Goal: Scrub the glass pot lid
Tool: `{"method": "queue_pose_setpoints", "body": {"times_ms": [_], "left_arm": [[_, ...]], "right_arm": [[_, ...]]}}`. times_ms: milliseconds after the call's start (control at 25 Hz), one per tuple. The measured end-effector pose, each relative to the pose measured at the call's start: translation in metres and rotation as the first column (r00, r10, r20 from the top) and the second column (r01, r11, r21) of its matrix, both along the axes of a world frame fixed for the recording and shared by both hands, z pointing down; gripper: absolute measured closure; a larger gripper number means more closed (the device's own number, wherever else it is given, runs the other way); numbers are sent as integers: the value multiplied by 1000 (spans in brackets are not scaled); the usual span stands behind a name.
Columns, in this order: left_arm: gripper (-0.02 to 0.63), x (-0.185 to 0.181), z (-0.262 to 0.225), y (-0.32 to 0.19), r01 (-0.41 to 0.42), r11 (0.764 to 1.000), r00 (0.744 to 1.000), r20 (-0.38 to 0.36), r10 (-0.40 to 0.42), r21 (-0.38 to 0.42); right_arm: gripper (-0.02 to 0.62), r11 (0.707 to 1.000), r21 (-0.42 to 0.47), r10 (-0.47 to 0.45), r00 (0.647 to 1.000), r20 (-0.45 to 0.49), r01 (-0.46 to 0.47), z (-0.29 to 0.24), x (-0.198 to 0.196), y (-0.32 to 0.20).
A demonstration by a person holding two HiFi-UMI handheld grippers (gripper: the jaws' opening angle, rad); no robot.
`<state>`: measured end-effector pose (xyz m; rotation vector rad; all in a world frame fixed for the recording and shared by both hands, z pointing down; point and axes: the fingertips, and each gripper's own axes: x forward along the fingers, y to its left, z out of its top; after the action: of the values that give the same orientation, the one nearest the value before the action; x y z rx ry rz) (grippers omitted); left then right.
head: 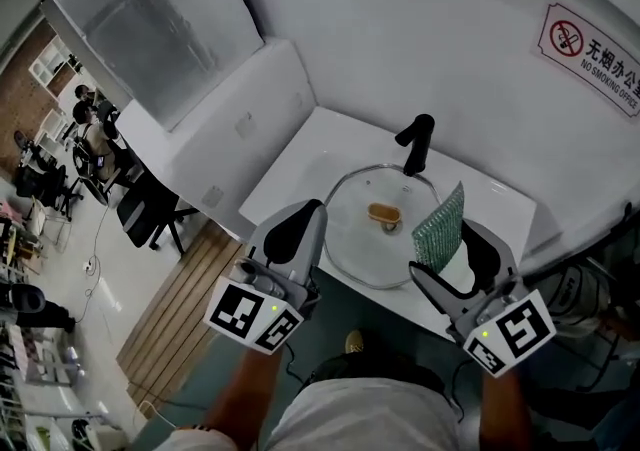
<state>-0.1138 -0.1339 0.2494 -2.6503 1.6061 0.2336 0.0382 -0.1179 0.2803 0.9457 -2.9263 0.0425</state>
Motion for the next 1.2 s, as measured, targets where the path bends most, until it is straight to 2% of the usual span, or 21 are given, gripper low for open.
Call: {"method": "queue_pose_setpoints", "body": {"times_ms": [200, 400, 440, 520, 600, 680, 880, 960, 1080, 1200], "left_arm": [[589, -20, 10, -30, -24, 999, 1000, 19, 24, -31], [586, -29, 51, -68, -89, 983, 992, 75, 102, -163], [576, -31, 62, -76, -103, 975, 989, 82, 121, -199], [482, -34, 86, -92, -132, 951, 983, 89, 162, -279], [444, -37, 112, -107, -146, 920, 976, 99, 194, -362], [422, -42, 139, -121, -149, 879, 969, 110, 221, -453], [396, -50, 206, -140, -156, 727, 960, 70, 270, -668], [394, -55, 227, -144, -137, 679, 960, 72, 270, -722], [394, -60, 248, -150, -128, 625, 963, 54, 263, -770], [396, -57, 261, -150, -151, 583, 962, 18, 273, -798]], "right_arm": [[256, 1000, -7, 13, 999, -44, -13, 5, -23, -21], [256, 998, -64, 2, 982, -187, -14, 24, -45, -46], [256, 996, -87, -13, 975, -222, -6, 30, -50, -51], [256, 991, -137, -46, 953, -298, 5, 43, -60, -62], [256, 981, -194, -84, 920, -383, 8, 58, -68, -74], [256, 965, -261, -127, 878, -462, 2, 76, -75, -87], [256, 894, -446, -256, 774, -579, -38, 123, -94, -111], [256, 867, -495, -296, 739, -605, -58, 140, -101, -119], [256, 831, -548, -335, 701, -630, -96, 160, -108, -132], [256, 789, -599, -370, 672, -642, -137, 177, -113, -141]]}}
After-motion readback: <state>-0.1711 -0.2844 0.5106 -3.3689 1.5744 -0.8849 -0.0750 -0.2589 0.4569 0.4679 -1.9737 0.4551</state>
